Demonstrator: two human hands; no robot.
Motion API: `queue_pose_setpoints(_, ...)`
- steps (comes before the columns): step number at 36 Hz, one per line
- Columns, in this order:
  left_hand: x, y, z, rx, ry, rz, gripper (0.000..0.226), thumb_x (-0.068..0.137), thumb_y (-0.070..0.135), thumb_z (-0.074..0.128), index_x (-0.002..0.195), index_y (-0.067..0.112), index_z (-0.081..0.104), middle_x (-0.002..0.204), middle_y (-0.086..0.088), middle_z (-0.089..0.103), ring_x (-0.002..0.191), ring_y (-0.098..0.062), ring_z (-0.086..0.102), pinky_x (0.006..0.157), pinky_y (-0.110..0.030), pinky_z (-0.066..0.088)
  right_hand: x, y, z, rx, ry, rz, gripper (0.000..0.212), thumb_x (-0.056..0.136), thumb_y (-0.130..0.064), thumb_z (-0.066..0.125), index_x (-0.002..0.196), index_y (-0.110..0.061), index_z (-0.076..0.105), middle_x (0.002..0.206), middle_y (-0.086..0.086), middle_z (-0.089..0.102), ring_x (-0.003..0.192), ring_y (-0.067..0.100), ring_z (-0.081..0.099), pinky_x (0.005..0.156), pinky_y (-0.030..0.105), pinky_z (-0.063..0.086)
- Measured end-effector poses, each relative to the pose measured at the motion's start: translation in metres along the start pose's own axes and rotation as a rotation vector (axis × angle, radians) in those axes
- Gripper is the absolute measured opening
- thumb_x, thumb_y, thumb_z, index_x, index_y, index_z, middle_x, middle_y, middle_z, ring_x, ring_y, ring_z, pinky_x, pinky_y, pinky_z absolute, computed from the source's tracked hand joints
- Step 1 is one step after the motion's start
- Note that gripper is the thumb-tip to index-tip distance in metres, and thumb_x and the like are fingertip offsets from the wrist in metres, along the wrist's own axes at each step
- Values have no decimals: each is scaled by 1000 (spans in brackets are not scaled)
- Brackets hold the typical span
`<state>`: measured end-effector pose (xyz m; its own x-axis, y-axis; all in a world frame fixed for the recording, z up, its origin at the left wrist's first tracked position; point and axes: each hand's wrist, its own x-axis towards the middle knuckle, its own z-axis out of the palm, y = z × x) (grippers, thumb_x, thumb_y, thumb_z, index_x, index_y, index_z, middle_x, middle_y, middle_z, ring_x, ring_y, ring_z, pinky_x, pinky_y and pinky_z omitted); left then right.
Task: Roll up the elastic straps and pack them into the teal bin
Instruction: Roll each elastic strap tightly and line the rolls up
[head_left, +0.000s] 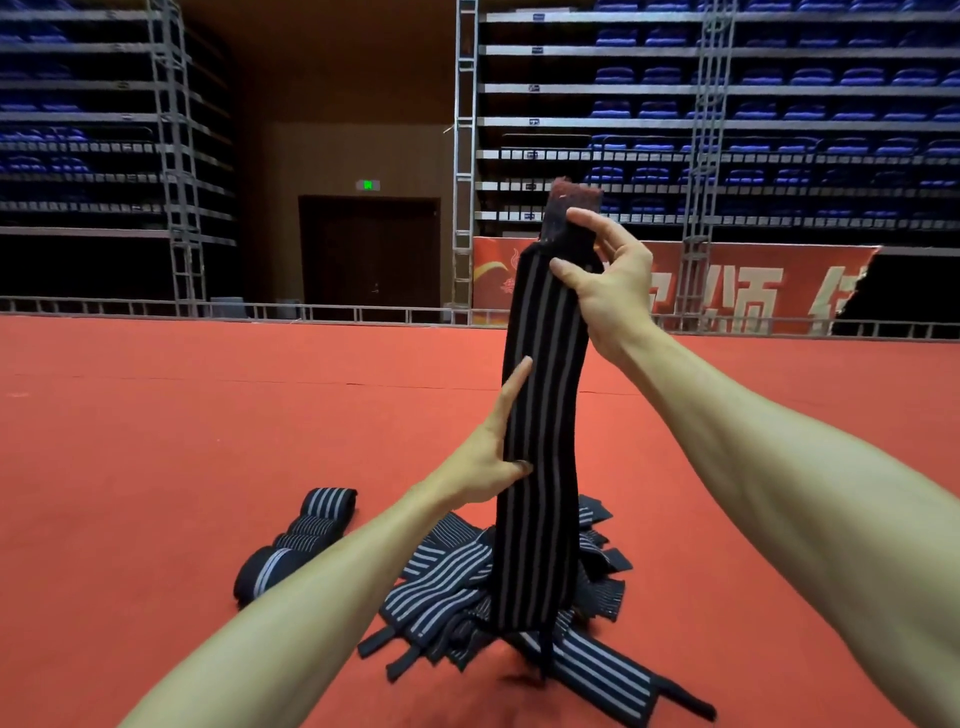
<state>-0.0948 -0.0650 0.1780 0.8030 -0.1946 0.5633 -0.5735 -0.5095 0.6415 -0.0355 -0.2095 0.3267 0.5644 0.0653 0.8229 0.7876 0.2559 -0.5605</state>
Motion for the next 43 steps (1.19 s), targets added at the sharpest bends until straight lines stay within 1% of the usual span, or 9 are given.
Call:
queue_pose_setpoints(6,-7,-15,1,8,-19,-80,103,86,-12,63,151,48,10,150,40,12,140,17,19,116,-18,27,4,1,-1,-19,1,21,49,78,10,72,119,-17,66,117,-4,66,113,10,62,97,33,54)
queue_pose_setpoints(16,-5,-26,6,39,-28,-73,106,84,1,73,151,54,11,159,32,11,148,-13,26,118,-50,31,2,7,-6,-84,-12,6,48,78,10,73,120,-12,66,116,-3,66,106,-3,60,96,17,49)
queue_pose_setpoints(21,-8,-27,7,80,-24,-63,102,87,5,71,150,55,8,154,41,6,149,0,13,123,-44,20,3,9,-8,-86,-2,13,49,78,11,73,120,-13,66,117,-1,66,110,3,61,98,21,50)
queue_pose_setpoints(30,-25,-42,18,134,-120,-158,106,87,0,71,146,61,8,145,32,29,132,-5,47,112,-36,42,9,10,-12,-75,29,17,48,79,9,73,118,-19,67,119,1,66,113,12,63,97,33,55)
queue_pose_setpoints(34,-28,-44,21,156,-121,-183,103,88,-1,68,147,60,9,131,50,29,123,3,46,108,-24,41,8,13,-11,-97,17,19,49,78,9,73,119,-17,67,120,-1,66,115,11,61,100,32,53)
queue_pose_setpoints(37,-28,-44,24,178,-132,-184,104,89,4,69,146,62,6,139,48,22,110,-12,48,109,-41,43,6,17,-12,-111,23,25,49,77,9,74,119,-17,67,118,-4,66,115,8,61,103,32,50)
queue_pose_setpoints(39,-30,-45,26,193,-125,-186,107,87,6,71,145,64,3,154,23,30,105,-21,50,107,-53,43,6,19,-13,-104,28,25,49,77,10,74,119,-15,67,116,-4,66,112,5,61,101,28,51)
queue_pose_setpoints(41,-34,-49,28,204,-142,-200,110,86,7,73,142,68,0,158,4,31,107,-27,57,108,-44,45,6,21,-13,-92,36,21,49,77,10,74,118,-15,67,114,-6,66,110,3,62,101,27,51)
queue_pose_setpoints(43,-42,-55,33,220,-192,-219,110,88,7,72,137,73,-2,158,14,19,118,-18,59,102,-25,46,9,23,-14,-86,38,21,50,77,10,74,118,-17,67,116,-5,66,112,5,62,100,28,52)
